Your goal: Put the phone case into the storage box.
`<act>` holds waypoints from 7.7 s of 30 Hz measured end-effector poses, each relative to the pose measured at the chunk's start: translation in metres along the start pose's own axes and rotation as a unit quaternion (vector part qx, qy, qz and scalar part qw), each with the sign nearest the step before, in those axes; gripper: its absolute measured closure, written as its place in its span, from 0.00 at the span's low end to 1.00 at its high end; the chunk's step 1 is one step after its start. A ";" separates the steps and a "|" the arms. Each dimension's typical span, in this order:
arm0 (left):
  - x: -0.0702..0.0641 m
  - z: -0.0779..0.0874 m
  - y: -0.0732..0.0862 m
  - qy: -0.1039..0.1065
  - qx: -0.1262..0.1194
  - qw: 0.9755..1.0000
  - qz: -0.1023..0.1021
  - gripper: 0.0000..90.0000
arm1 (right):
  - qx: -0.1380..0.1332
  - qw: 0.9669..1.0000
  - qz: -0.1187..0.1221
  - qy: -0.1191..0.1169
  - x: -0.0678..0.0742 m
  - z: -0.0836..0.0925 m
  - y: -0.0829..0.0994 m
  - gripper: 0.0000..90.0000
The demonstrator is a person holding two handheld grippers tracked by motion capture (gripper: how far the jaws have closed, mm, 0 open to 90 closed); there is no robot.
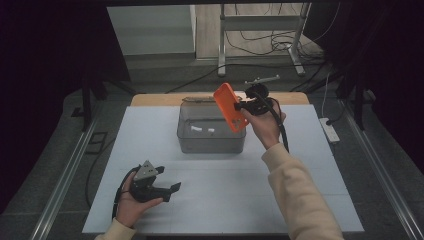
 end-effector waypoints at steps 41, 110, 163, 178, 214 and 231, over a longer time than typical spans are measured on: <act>0.000 0.000 0.000 0.004 0.001 1.000 -0.003 0.15 | 0.029 0.998 -0.010 0.053 0.003 -0.023 0.006 0.90; -0.001 0.002 -0.001 0.006 -0.003 1.000 -0.009 0.15 | 0.061 0.993 -0.032 0.092 0.002 -0.050 0.016 0.90; -0.002 0.002 -0.004 0.017 -0.005 1.000 -0.016 0.15 | 0.097 0.988 -0.031 0.115 0.009 -0.061 0.024 0.90; -0.002 0.003 -0.005 0.018 -0.007 1.000 -0.017 0.15 | 0.107 0.986 -0.030 0.124 0.011 -0.065 0.027 0.90; -0.002 0.003 -0.005 0.019 -0.008 1.000 -0.020 0.15 | 0.145 0.978 -0.019 0.147 0.013 -0.080 0.038 0.90; -0.003 0.004 -0.006 0.021 -0.010 0.999 -0.025 0.15 | 0.154 0.976 -0.023 0.155 0.014 -0.081 0.040 0.90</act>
Point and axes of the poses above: each handheld gripper's, and its own axes: z roughly backward along the jaws, y roughly out of its underside, x roughly to its left, the point moved 4 cm from there along -z, roughly forward along the jaws, and after that the axes turned 14 degrees about y, right-handed, at the moved point
